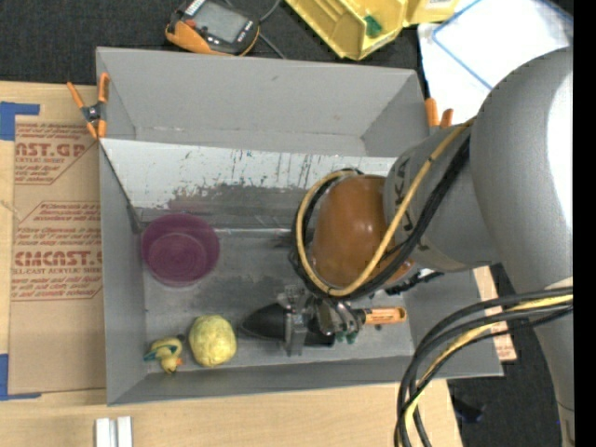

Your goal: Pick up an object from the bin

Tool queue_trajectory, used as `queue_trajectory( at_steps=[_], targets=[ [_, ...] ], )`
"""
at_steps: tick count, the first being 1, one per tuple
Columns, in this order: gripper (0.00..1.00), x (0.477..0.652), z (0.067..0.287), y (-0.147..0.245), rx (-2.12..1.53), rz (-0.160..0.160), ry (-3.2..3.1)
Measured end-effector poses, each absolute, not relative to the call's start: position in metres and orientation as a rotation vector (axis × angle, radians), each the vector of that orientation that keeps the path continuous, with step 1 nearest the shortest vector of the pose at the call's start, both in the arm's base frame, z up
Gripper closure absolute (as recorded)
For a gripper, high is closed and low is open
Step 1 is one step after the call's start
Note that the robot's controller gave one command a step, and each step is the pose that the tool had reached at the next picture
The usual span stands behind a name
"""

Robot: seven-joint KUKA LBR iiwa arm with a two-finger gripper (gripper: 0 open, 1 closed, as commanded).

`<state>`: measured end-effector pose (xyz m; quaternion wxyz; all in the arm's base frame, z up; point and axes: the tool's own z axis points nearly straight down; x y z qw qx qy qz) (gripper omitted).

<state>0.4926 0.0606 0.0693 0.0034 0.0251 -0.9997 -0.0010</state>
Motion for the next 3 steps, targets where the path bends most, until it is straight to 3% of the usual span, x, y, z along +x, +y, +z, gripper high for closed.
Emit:
queue_trajectory(
  at_steps=[2, 3],
  targets=[
    [1.00, 0.490, 0.128, 0.061, 0.079, -0.002, -3.125],
    [1.00, 0.489, 0.170, 0.061, 0.079, -0.002, -3.122]
  ],
)
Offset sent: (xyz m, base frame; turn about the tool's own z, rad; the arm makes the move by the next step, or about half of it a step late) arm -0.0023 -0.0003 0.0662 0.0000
